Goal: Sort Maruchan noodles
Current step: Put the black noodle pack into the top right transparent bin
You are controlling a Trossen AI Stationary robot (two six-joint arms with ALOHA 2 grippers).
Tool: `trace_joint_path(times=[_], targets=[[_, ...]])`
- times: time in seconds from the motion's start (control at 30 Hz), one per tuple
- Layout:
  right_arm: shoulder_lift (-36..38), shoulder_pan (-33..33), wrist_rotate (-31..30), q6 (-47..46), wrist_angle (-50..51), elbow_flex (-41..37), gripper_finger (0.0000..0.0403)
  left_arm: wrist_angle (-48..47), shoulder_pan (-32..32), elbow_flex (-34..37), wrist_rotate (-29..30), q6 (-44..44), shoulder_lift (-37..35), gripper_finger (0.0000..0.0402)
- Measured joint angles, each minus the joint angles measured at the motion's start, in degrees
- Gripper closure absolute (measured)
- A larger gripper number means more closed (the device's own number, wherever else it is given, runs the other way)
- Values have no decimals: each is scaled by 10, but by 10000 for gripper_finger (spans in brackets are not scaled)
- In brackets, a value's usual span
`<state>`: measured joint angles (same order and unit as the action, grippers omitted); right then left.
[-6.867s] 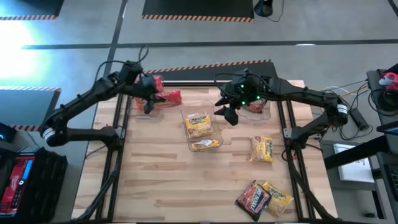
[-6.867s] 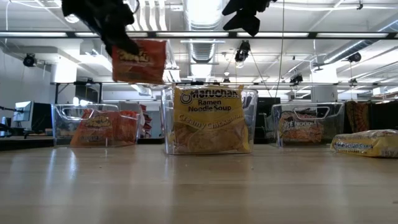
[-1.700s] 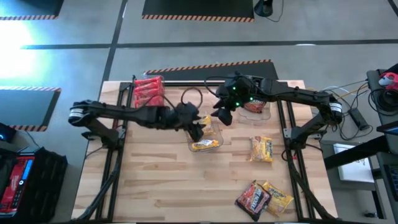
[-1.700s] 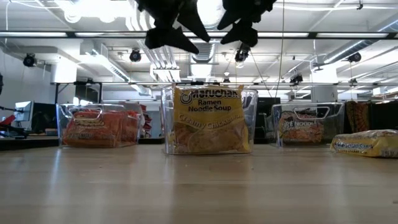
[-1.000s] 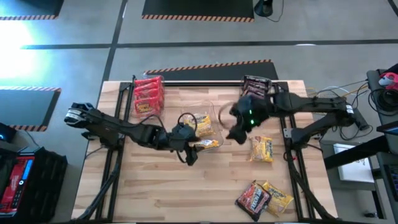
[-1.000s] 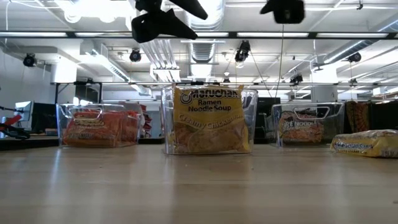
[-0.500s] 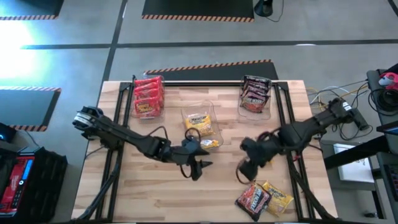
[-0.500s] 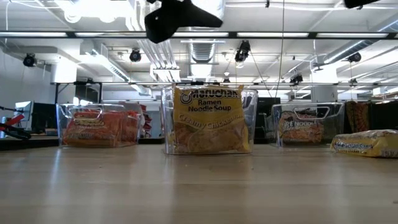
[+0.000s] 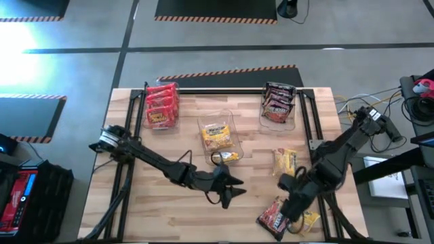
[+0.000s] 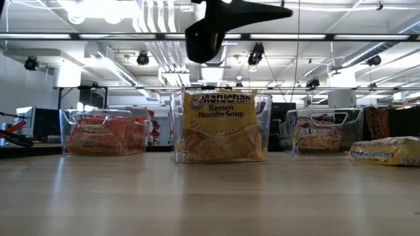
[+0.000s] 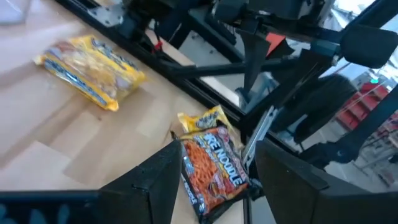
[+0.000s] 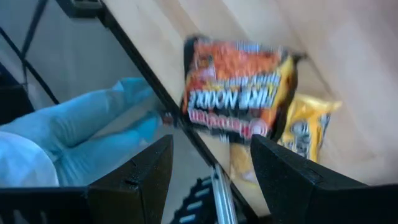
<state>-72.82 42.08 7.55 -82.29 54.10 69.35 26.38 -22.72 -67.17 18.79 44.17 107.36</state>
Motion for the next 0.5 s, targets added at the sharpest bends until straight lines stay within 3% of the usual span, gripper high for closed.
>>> trace_joint_path(times=[0.17,0.37,0.5], targets=[[0,51,0,-55,-60,-42,200,-84,-10,-81,-3,-7,36,222],[-5,75,-4,-78,-216,-115,200,-271,-17,-212,-8,-33,90,226],[-5,79,-35,-79,-259,-149,200,-288,-24,-275,-101,-70,142,226]])
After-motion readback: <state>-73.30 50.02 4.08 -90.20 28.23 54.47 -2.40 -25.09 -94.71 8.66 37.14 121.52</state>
